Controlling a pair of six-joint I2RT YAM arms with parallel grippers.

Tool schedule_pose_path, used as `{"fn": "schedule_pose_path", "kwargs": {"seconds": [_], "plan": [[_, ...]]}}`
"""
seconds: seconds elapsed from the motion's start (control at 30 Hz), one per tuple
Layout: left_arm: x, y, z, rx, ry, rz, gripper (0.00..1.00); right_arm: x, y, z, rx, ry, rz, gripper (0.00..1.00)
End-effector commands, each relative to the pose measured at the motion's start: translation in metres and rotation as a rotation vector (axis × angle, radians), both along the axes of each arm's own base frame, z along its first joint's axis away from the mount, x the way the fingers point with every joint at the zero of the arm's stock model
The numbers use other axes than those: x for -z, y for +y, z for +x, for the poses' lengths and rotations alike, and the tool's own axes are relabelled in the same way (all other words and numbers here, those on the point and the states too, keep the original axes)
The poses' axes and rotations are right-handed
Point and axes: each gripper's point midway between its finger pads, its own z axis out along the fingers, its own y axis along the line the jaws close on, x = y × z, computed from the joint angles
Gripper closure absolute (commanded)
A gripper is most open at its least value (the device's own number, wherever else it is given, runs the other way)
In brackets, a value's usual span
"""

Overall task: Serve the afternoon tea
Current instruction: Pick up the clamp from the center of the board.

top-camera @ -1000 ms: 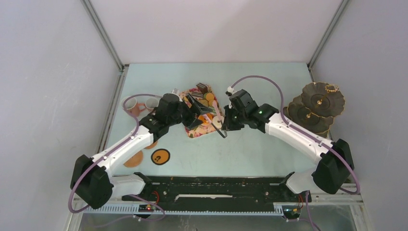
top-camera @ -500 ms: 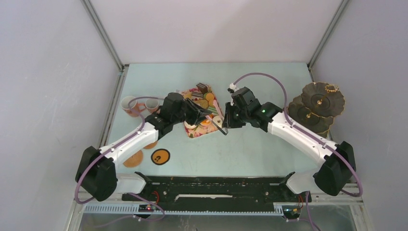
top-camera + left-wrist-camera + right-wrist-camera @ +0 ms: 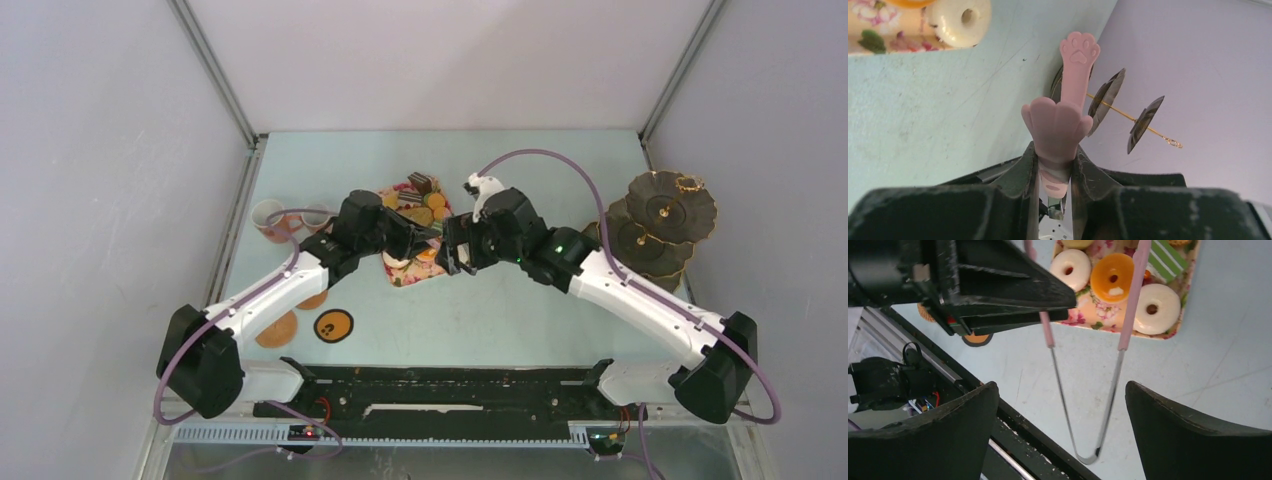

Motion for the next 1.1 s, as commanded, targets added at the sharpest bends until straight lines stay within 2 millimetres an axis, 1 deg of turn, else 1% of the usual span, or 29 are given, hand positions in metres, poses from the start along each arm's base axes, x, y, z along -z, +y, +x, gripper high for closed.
{"fn": "schedule_pose_path", "kwargs": {"seconds": [0.0,0.1,0.2,0.33,0.37,0.47,0.6,0.67,0.83,1.0,1.03,1.07], "plan": [[-0.016,0.001,-0.013,-0.041,0.101,-0.098,1.00,-0.013,0.016,0.009,-0.006,-0.168,0.006,0.00],[-0.018,0.003,-0.015,-0.084,0.130,-0.174,1.00,-0.009,0.015,0.012,0.050,-0.187,-0.007,0.05],[-0.018,0.008,-0.016,-0.107,0.138,-0.178,1.00,-0.003,0.009,0.016,0.098,-0.166,-0.026,0.12],[-0.016,0.008,-0.019,-0.103,0.163,-0.179,1.00,0.006,0.016,0.012,0.068,-0.138,-0.026,0.28],[-0.016,0.008,-0.019,-0.104,0.163,-0.183,1.00,0.010,0.019,0.011,0.060,-0.126,-0.028,0.29],[-0.017,0.009,-0.018,-0.107,0.164,-0.189,1.00,0.015,0.023,0.008,0.047,-0.117,-0.036,0.28],[-0.016,0.011,-0.019,-0.107,0.170,-0.180,1.00,0.020,0.026,0.007,0.049,-0.098,-0.040,0.29],[-0.015,0.011,-0.020,-0.103,0.174,-0.179,1.00,0.022,0.025,0.006,0.059,-0.090,-0.040,0.30],[-0.011,0.011,-0.023,-0.093,0.184,-0.169,1.00,0.027,0.029,0.008,0.056,-0.088,-0.049,0.44],[-0.010,0.012,-0.023,-0.096,0.183,-0.166,1.00,0.028,0.031,0.009,0.059,-0.083,-0.042,0.50],[-0.011,0.013,-0.022,-0.097,0.180,-0.165,0.99,0.028,0.031,0.009,0.059,-0.082,-0.038,0.52],[-0.011,0.013,-0.022,-0.096,0.176,-0.165,0.95,0.027,0.031,0.009,0.062,-0.081,-0.035,0.54]]}}
